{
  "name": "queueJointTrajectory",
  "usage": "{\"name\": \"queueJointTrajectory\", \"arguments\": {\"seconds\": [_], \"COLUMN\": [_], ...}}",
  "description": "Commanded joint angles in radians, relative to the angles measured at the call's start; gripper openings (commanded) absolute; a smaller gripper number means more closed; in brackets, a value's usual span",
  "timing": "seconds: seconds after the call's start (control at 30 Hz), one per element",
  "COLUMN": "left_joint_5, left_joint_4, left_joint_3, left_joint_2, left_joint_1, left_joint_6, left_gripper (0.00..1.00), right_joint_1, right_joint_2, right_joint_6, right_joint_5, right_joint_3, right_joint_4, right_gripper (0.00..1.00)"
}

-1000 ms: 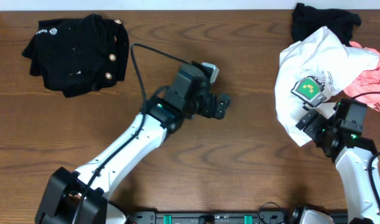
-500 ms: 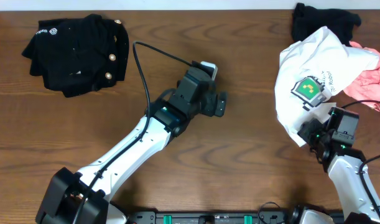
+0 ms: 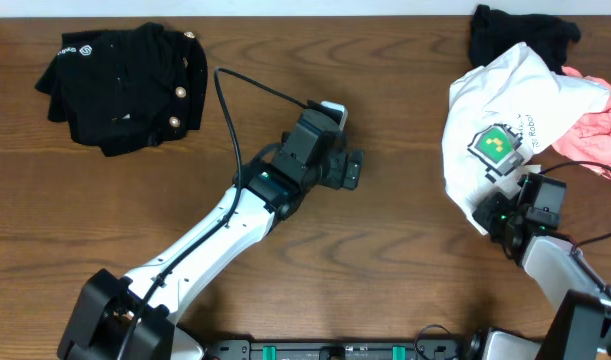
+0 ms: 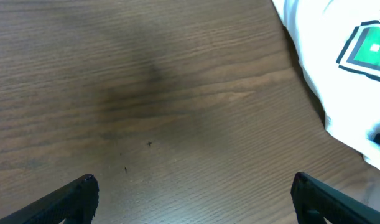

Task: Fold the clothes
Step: 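Reach the right gripper to the white t-shirt and grasp it, then lift the t-shirt with the right gripper toward the left gripper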

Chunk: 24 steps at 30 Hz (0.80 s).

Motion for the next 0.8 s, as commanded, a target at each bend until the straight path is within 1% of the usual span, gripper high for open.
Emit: {"name": "queueJointTrajectory", "arguments": {"seconds": [0.0, 0.13, 0.23, 0.37, 0.57, 0.7, 0.77], "left_joint_5": [-0.030, -0.063, -0.064, -0.064, -0.064, -0.064, -0.063], "left_joint_4": [-0.002, -0.003, -0.006, -0.029, -0.083, -0.122, -0.138], "left_joint_3": [0.011, 0.011, 0.011, 0.011, 0.011, 0.011, 0.011], "left_joint_2": [-0.003, -0.005, -0.013, -0.039, -0.108, -0.181, -0.220], "left_joint_1": [0.003, 0.004, 0.013, 0.033, 0.082, 0.124, 0.136], "left_joint_6": [0.009, 0.010, 0.010, 0.010, 0.009, 0.009, 0.009], "left_gripper": [0.95, 0.82, 0.68, 0.58, 0.55, 0.55, 0.55], "right_joint_1": [-0.007, -0.006, -0.001, 0.060, 0.233, 0.345, 0.395], "right_joint_2": [0.013, -0.025, -0.074, -0.134, -0.161, -0.161, -0.161], "right_joint_6": [-0.022, -0.087, -0.135, -0.218, -0.383, -0.421, -0.422], "right_joint_5": [-0.080, -0.200, -0.332, -0.422, -0.418, -0.347, -0.315], "right_joint_3": [-0.004, 0.041, 0.116, 0.272, 0.610, 0.805, 0.883], "right_joint_4": [0.024, 0.020, -0.018, -0.141, -0.441, -0.573, -0.612], "right_gripper": [0.01, 0.01, 0.01, 0.01, 0.01, 0.01, 0.01]}}
